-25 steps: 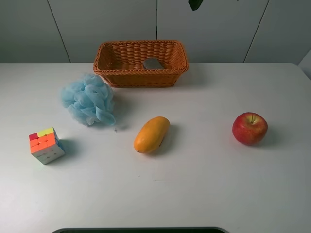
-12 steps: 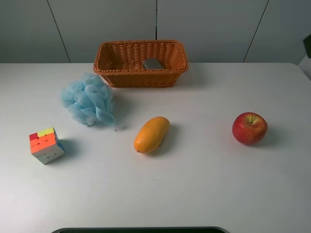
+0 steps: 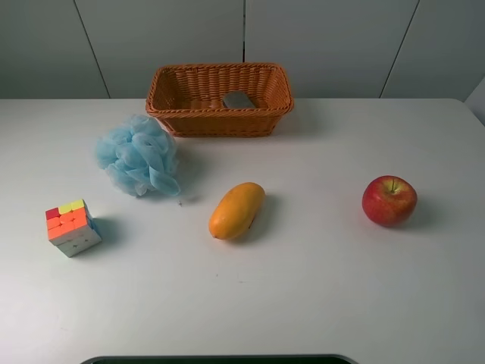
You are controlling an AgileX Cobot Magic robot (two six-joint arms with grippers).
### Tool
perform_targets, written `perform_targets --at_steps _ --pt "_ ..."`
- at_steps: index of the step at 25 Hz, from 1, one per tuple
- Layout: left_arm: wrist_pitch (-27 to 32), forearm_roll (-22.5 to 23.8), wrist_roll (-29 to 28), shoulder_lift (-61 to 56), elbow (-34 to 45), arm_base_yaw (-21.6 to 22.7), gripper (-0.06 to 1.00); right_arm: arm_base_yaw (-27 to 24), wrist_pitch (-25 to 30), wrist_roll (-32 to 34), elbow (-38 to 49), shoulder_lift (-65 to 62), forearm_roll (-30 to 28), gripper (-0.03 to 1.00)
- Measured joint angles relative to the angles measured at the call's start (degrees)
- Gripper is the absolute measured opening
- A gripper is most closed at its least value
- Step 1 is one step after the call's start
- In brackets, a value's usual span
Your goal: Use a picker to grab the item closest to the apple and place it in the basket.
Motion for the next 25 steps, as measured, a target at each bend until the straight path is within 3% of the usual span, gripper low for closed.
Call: perform_targets --at_steps 8,25 --pt "0.0 0.0 0.0 0.0 0.0 0.0 0.74 -9.58 -2.01 -1.13 7.49 -14.74 1.48 0.7" --pt "0.0 0.22 0.11 0.0 0.0 0.0 0.74 -10.1 -2.7 -1.68 7.49 -14.93 2.96 0.7"
